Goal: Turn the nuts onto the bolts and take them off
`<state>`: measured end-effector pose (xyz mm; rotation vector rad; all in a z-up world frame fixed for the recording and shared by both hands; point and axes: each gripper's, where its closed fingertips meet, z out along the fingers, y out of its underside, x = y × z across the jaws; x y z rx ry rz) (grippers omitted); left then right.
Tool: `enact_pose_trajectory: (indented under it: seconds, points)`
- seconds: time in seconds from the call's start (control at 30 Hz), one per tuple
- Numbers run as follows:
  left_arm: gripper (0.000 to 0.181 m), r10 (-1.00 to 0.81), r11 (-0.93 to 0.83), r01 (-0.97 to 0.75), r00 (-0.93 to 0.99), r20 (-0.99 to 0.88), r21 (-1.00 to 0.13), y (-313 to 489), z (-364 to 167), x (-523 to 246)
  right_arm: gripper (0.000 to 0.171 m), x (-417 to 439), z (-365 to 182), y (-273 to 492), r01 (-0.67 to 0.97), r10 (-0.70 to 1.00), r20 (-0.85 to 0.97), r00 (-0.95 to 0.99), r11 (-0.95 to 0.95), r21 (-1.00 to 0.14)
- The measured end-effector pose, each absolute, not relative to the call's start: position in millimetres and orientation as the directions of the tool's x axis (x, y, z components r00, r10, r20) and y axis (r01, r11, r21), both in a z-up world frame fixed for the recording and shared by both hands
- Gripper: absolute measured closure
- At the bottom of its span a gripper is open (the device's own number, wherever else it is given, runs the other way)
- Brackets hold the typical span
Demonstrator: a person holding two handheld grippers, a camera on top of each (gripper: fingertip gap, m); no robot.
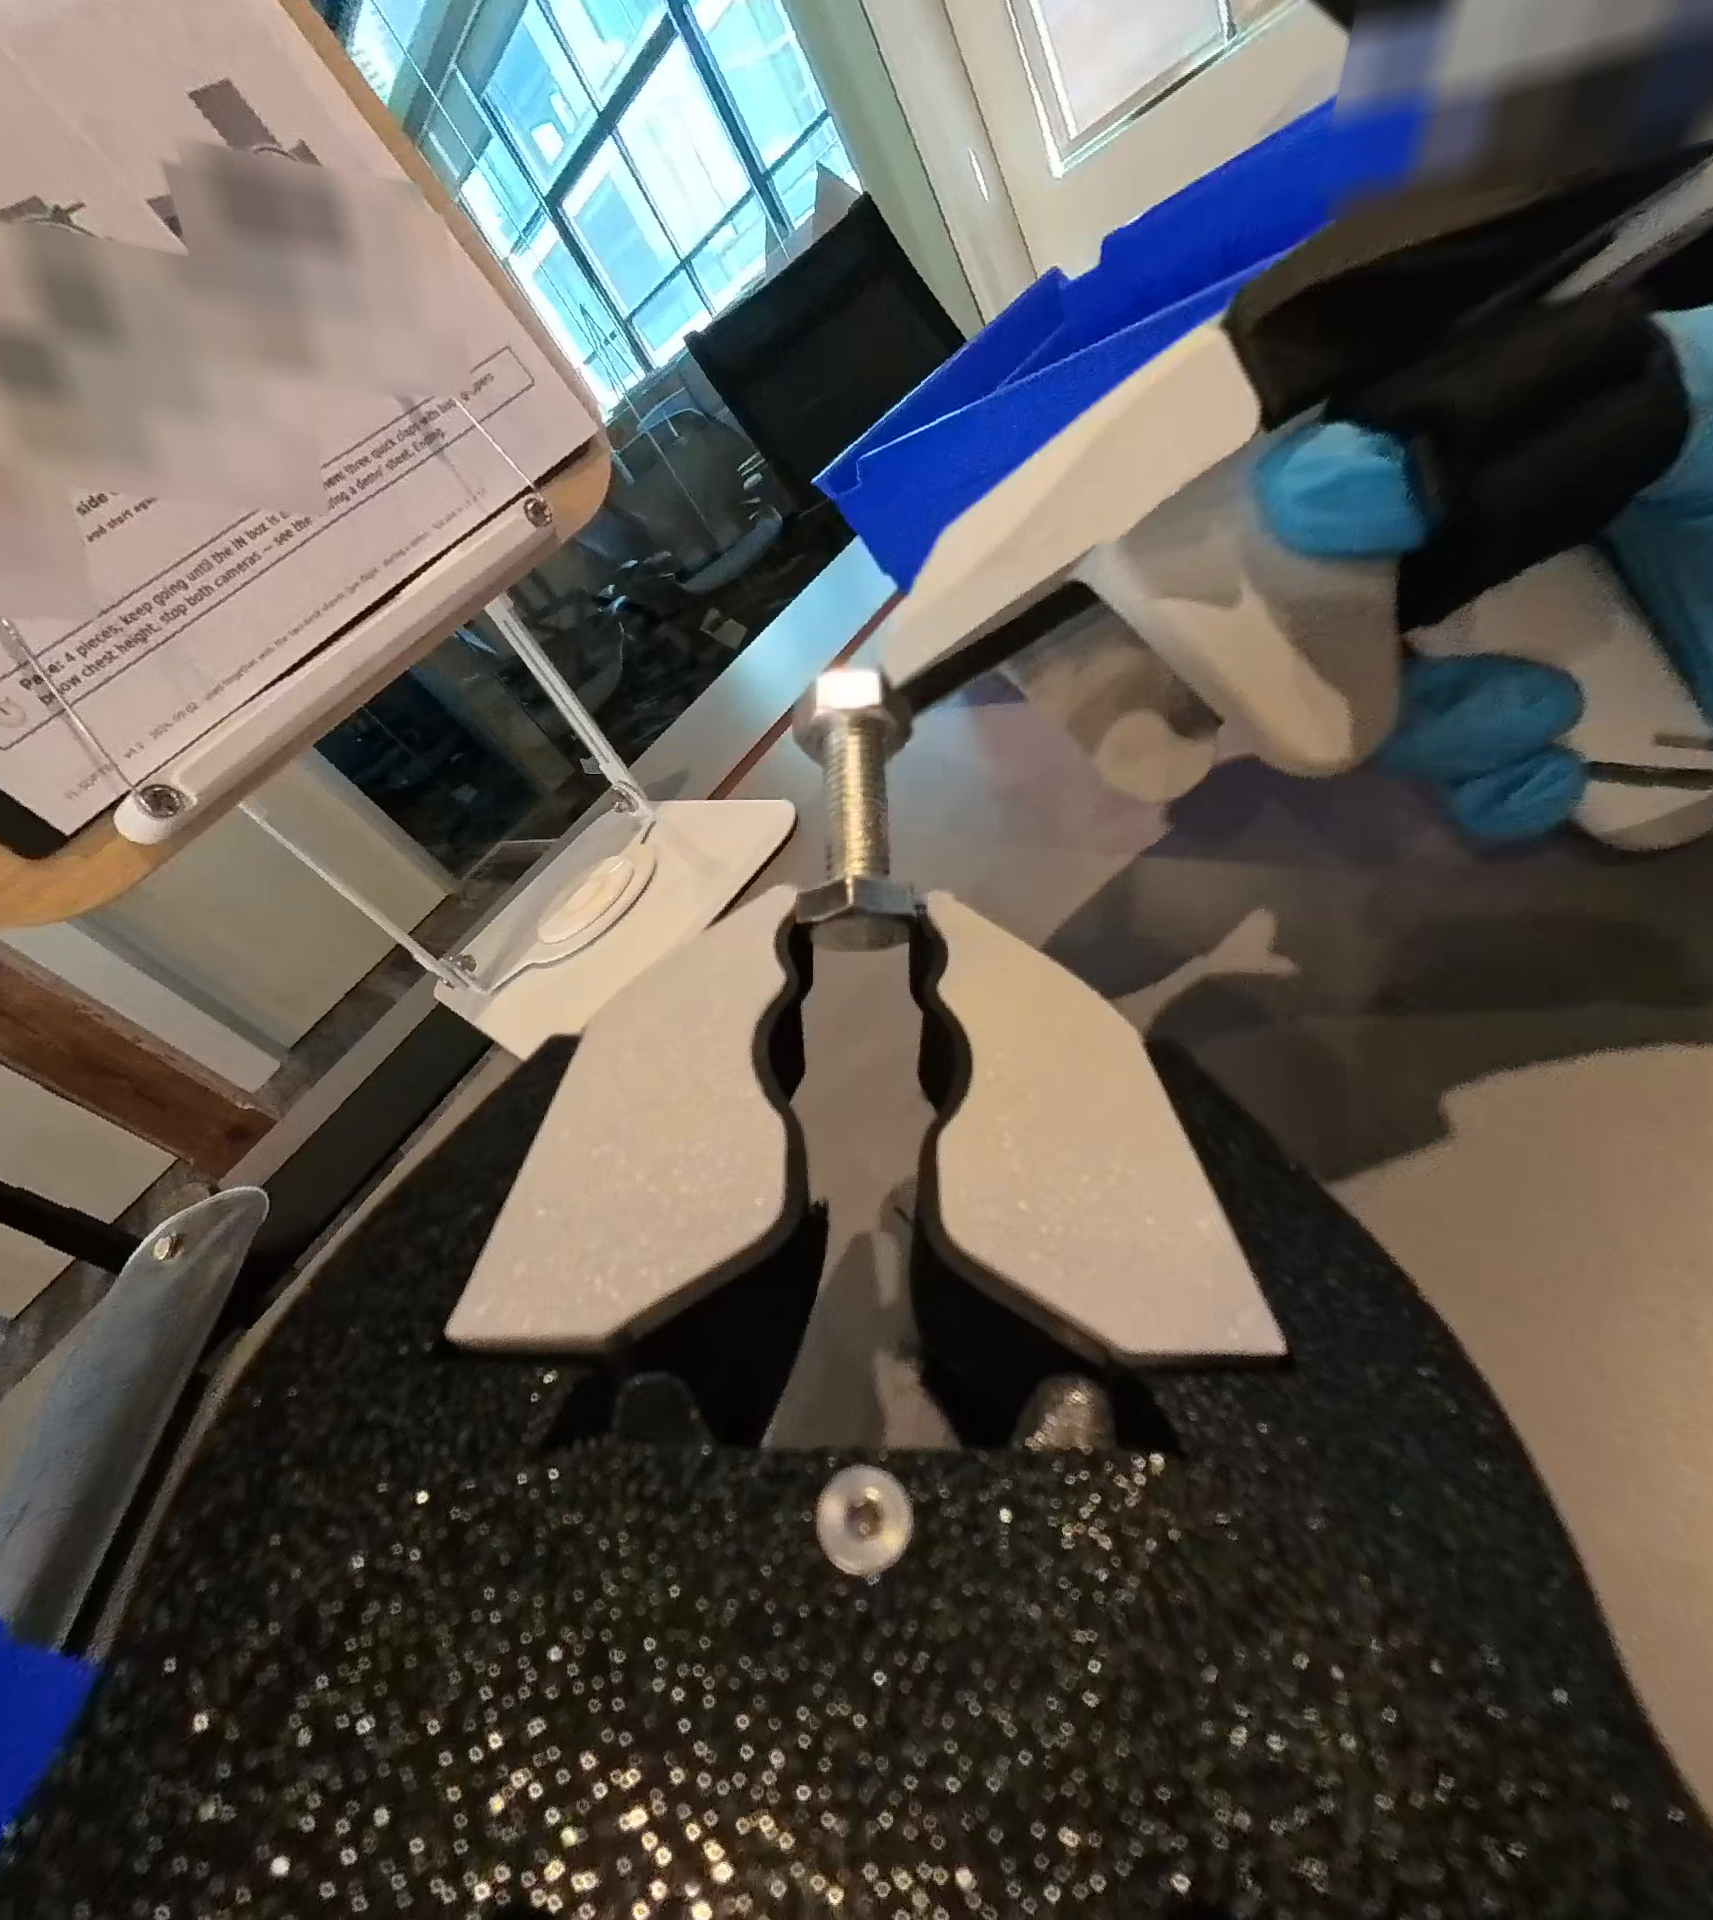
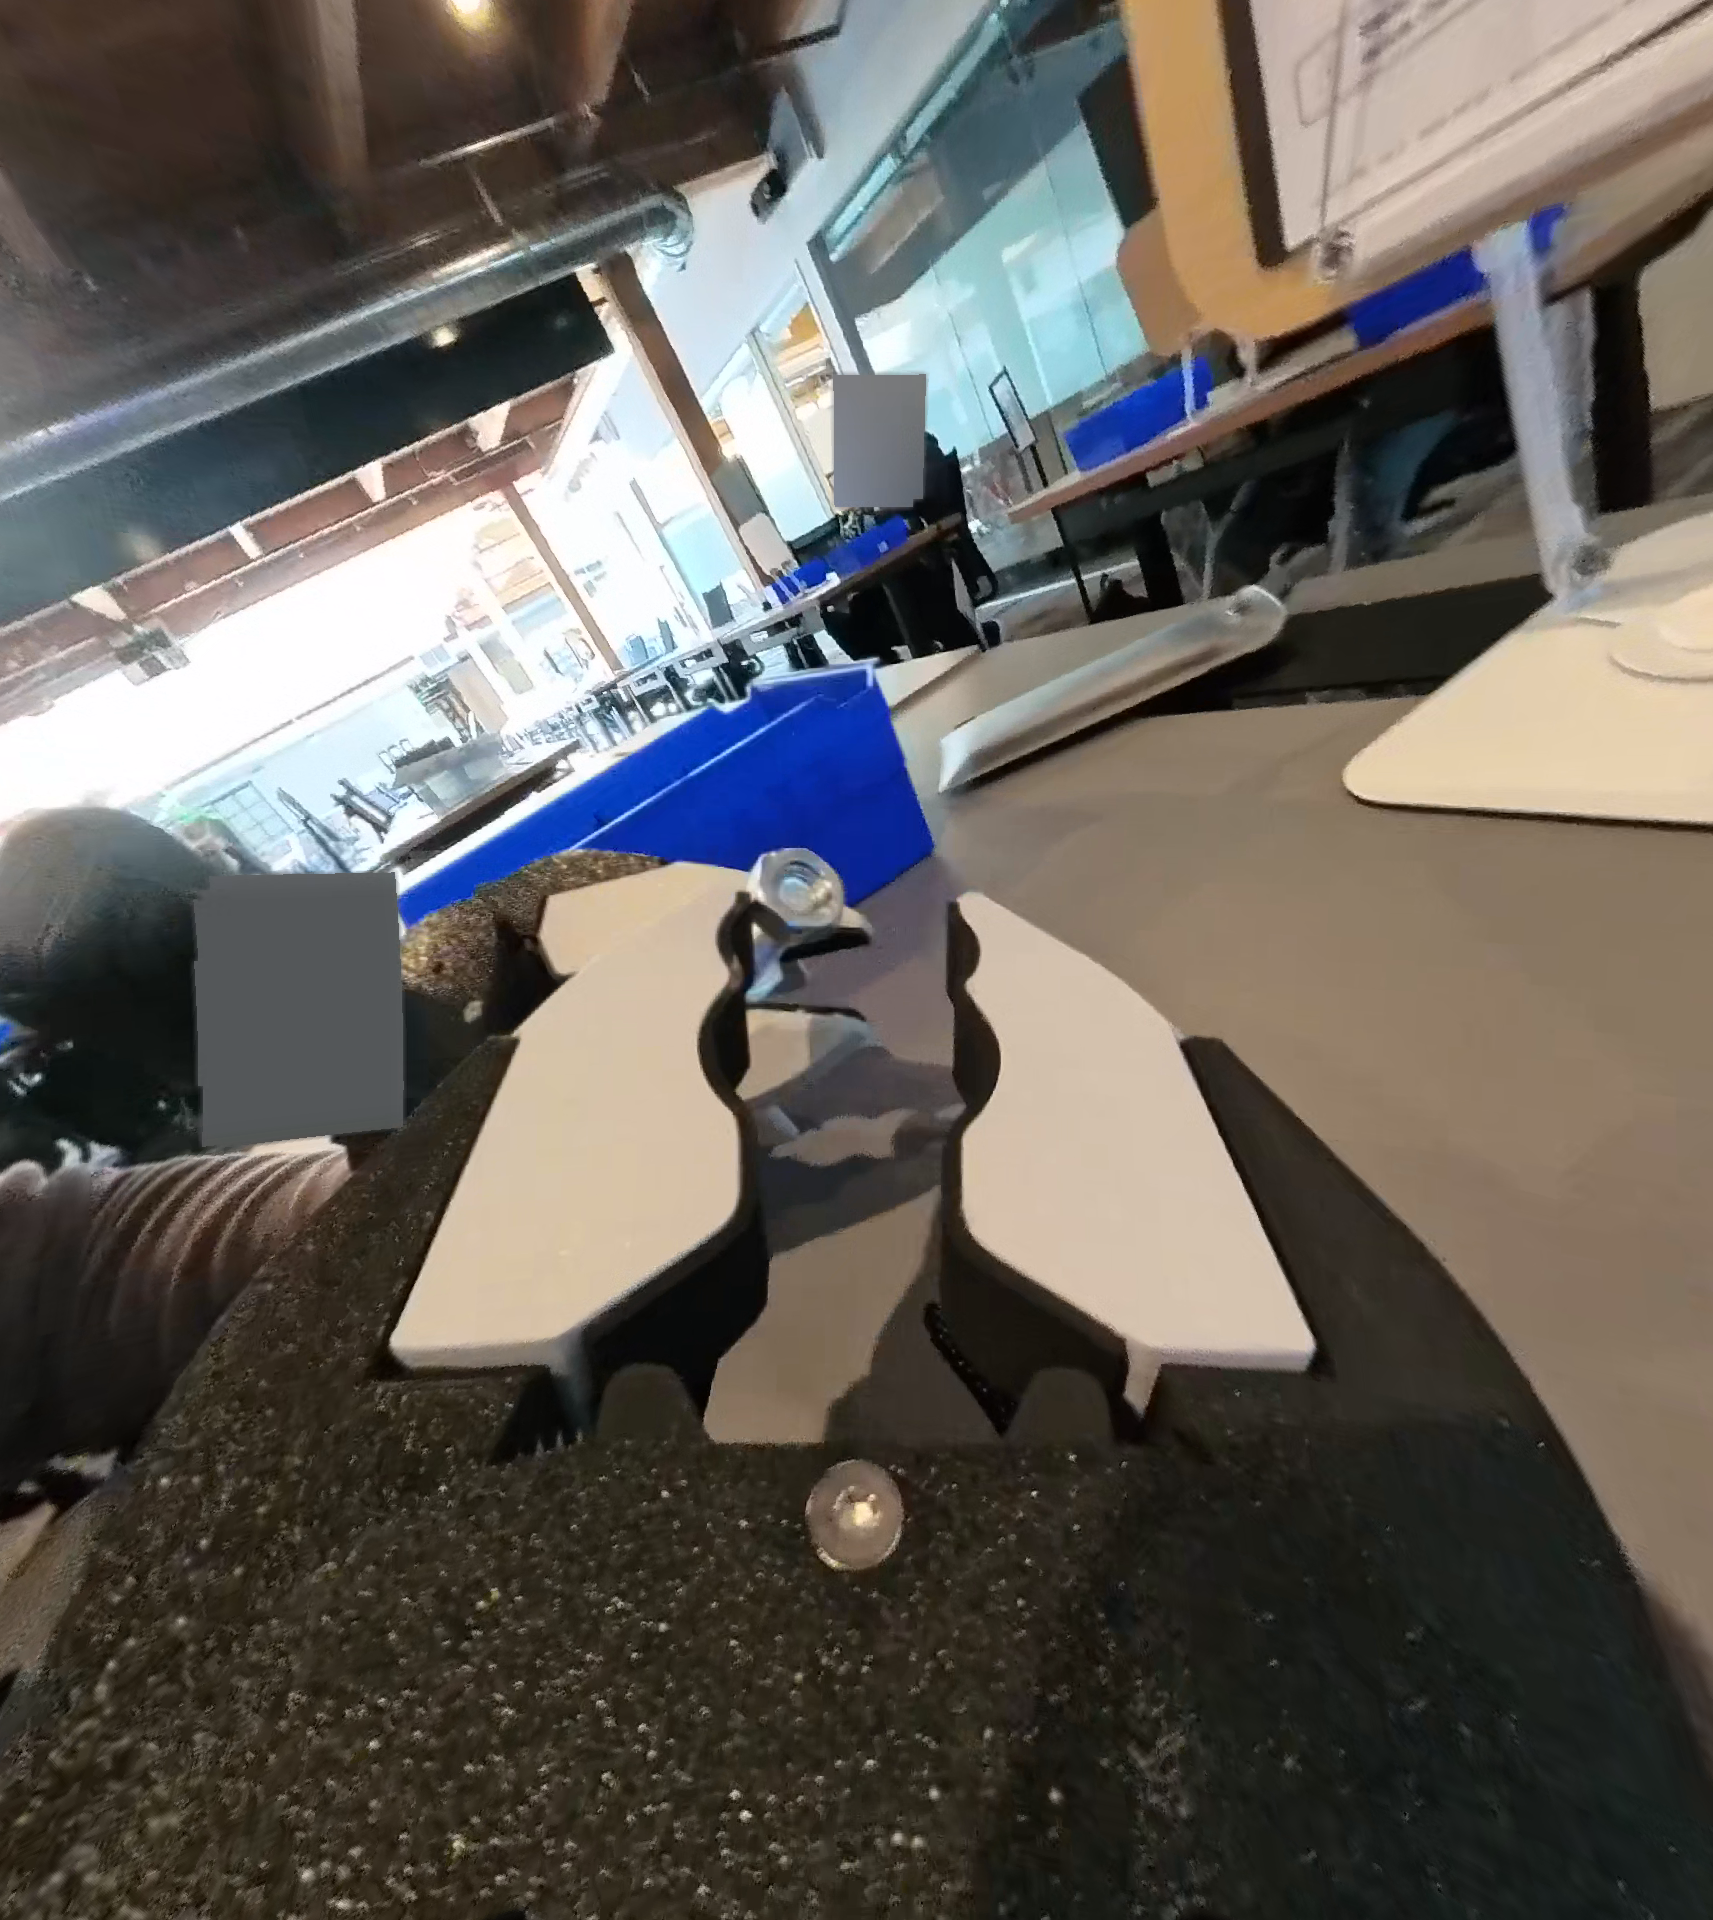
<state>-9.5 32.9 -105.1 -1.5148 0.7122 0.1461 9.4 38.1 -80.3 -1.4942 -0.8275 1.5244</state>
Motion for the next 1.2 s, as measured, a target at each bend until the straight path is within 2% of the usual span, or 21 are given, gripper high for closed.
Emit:
enact_pose_trajectory:
  seconds: [0.17, 0.3, 0.43, 0.57, 0.67, 0.8, 1.0, 1.2]
  points:
    - [0.164, -0.346, 0.078, -0.483, 0.807, -0.478, -0.872, 34.5, -105.8, -11.8, 0.137, 17.3, -72.1, 42.9, -0.16, 0.891, -0.453, 0.026, -0.443, -0.882]
    - [0.164, -0.357, 0.084, -0.502, 0.791, -0.497, -0.861, 33.5, -107.5, -7.3, 0.134, 8.0, -74.7, 31.3, -0.121, 0.891, -0.453, -0.011, -0.451, -0.884]
    - [0.164, -0.348, 0.081, -0.495, 0.799, -0.49, -0.865, 33.4, -106.4, -11.1, 0.141, 13.6, -83.9, 42.3, -0.098, 0.891, -0.45, 0.062, -0.443, -0.891]
    - [0.164, -0.356, 0.071, -0.482, 0.805, -0.474, -0.873, 34.9, -107.9, -11.1, 0.137, 16.4, -70.4, 39.0, -0.157, 0.896, -0.444, 0.01, -0.437, -0.886]
    - [0.164, -0.355, 0.083, -0.491, 0.799, -0.486, -0.867, 33.6, -106.7, -8.6, 0.136, 8.0, -78.2, 33.7, -0.108, 0.898, -0.44, 0.019, -0.436, -0.894]
    - [0.164, -0.352, 0.075, -0.482, 0.806, -0.476, -0.873, 33.6, -106.8, -12.2, 0.144, 13.5, -86.8, 44.5, -0.1, 0.885, -0.46, 0.078, -0.452, -0.887]
    - [0.164, -0.369, 0.074, -0.482, 0.8, -0.473, -0.873, 34.0, -108.6, -8.1, 0.135, 11.8, -76.1, 38.7, -0.147, 0.864, -0.503, -0.023, -0.501, -0.853]
    - [0.164, -0.356, 0.099, -0.465, 0.809, -0.468, -0.88, 31.3, -102.5, -10.5, 0.141, 13.9, -88.0, 46.7, -0.109, 0.861, -0.506, 0.048, -0.499, -0.86]
